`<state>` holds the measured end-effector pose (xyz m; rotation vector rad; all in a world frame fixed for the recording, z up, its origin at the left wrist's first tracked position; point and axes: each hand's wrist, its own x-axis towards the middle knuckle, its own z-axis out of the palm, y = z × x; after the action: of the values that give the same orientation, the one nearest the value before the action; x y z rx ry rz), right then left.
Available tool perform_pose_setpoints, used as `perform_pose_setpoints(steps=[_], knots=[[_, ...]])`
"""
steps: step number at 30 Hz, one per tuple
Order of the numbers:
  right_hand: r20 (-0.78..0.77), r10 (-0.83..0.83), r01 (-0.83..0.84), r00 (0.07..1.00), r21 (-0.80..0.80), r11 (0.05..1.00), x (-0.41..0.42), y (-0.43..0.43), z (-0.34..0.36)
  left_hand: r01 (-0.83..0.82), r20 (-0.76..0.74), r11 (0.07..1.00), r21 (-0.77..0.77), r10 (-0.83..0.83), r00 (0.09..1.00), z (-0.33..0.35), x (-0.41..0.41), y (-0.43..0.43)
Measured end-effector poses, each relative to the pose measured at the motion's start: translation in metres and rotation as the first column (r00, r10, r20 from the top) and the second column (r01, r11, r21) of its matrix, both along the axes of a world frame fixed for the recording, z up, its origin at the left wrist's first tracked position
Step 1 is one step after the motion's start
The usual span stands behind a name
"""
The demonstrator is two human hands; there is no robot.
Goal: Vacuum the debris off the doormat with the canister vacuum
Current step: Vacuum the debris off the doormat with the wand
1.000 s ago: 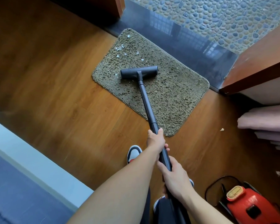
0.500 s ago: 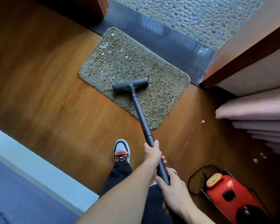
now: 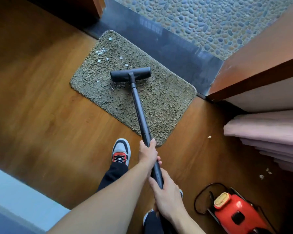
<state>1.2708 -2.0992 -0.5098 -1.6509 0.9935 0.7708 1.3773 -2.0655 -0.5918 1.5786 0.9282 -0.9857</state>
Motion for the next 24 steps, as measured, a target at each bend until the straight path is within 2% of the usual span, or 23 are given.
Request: perform_pose_setpoints(steps=[6,15,19,24], knots=[[-0.026,-0.035,0.035,0.999,0.008,0.999,0.073,0.022,-0.012,0.044,-0.01,0.999,-0.008,-0.044,0.999,-0.003,0.077,0.017],[-0.02,-0.023,0.023,1.0,0.015,1.0,0.157,0.011,-0.015,-0.029,-0.012,0.999,-0.029,0.029,1.0,-0.009,0.156,0.013],[-0.024,-0.015,0.015,1.0,0.013,1.0,0.162,0.015,-0.015,-0.013,-0.006,0.999,-0.031,0.012,1.0,-0.01,0.162,0.016],[-0.036,-0.022,0.022,0.999,-0.001,1.0,0.132,0.021,-0.009,0.015,-0.016,0.999,-0.033,-0.015,1.0,-0.008,0.131,0.021]])
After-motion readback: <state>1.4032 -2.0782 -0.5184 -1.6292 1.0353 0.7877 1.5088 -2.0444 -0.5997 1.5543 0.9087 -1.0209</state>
